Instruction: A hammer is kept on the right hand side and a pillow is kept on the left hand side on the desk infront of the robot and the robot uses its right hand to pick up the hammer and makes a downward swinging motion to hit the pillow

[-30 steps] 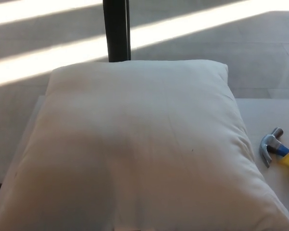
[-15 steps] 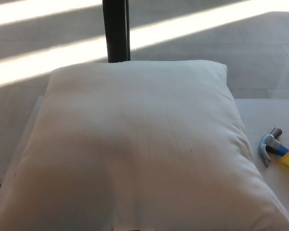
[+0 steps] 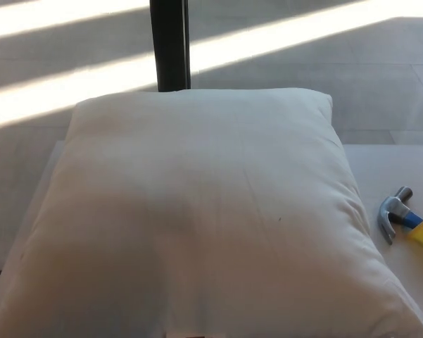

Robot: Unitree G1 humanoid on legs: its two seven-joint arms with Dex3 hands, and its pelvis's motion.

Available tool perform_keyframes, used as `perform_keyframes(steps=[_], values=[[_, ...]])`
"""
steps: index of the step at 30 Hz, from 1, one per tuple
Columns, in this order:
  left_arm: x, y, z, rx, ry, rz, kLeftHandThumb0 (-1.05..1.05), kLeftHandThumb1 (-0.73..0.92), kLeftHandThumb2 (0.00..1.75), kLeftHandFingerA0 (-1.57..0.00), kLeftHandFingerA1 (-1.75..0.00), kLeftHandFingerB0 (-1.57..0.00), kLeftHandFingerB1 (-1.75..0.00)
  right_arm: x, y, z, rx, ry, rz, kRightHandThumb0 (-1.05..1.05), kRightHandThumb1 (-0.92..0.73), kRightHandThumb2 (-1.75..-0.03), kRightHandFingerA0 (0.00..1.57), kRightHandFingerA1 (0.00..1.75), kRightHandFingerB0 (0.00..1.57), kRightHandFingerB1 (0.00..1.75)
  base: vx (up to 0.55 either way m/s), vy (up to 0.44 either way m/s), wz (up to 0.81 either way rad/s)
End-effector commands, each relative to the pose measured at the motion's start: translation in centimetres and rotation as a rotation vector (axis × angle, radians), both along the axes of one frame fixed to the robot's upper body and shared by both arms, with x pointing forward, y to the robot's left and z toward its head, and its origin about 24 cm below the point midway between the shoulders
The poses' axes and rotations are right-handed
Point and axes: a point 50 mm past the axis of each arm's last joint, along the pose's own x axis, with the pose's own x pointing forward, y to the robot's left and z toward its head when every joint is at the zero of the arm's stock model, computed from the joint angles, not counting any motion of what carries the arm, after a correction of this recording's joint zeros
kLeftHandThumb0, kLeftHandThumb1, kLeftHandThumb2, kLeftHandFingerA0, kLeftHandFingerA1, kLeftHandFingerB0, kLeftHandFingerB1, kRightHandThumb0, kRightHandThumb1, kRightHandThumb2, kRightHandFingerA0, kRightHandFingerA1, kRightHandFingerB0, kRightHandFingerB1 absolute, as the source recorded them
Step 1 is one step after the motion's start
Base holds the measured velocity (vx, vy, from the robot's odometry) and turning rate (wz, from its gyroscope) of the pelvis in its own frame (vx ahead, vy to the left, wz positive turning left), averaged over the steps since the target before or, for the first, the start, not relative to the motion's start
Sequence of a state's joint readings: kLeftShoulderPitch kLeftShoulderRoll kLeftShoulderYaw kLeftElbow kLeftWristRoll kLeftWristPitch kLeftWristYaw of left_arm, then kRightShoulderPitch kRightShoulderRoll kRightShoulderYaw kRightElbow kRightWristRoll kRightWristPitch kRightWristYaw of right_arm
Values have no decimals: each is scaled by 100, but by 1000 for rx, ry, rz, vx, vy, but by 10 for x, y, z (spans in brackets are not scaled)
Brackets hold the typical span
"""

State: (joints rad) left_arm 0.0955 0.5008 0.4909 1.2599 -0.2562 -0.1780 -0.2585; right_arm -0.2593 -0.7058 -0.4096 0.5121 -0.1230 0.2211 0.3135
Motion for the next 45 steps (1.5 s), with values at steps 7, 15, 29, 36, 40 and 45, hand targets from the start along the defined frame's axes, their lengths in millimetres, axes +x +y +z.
perform_keyframes(steps=[7, 15, 29, 36, 40, 45], values=[[11, 15, 14, 23, -48, 98, -61, 73, 62, -71, -55, -59, -50, -105, -52, -86, 718, -694, -1290, -22, -77, -63, 4, 47, 23, 54, 0, 0, 0], [27, 20, 22, 25, -148, 147, -67, 71, 61, -71, -57, -63, -50, -71, -41, -82, 853, -685, -1347, -22, -75, -62, 25, 49, 22, 37, 0, 0, 0], [-12, 1, -3, 52, 27, 108, -60, 75, 62, -79, -60, -59, -51, -92, -11, -138, 874, -511, -1139, -31, -57, -101, 31, 61, 7, 50, 0, 0, 0], [-12, -3, -7, 46, 62, 68, -63, 75, 63, -78, -55, -59, -49, -94, -13, -138, 860, -409, -1067, -42, -75, -61, 47, 47, 36, 39, 0, 0, 0], [-3, -4, -6, 64, 58, 31, -62, 77, 63, -78, -59, -58, -50, -96, -13, -138, 880, -457, -1055, -37, -77, -63, 41, 45, 31, 39, 0, 0, 0], [0, -2, -4, 42, 12, 72, -63, 75, 63, -73, -59, -54, -50, -93, -11, -138, 848, -401, -1045, -40, -75, -62, 41, 45, 37, 41, 0, 0, 0]])
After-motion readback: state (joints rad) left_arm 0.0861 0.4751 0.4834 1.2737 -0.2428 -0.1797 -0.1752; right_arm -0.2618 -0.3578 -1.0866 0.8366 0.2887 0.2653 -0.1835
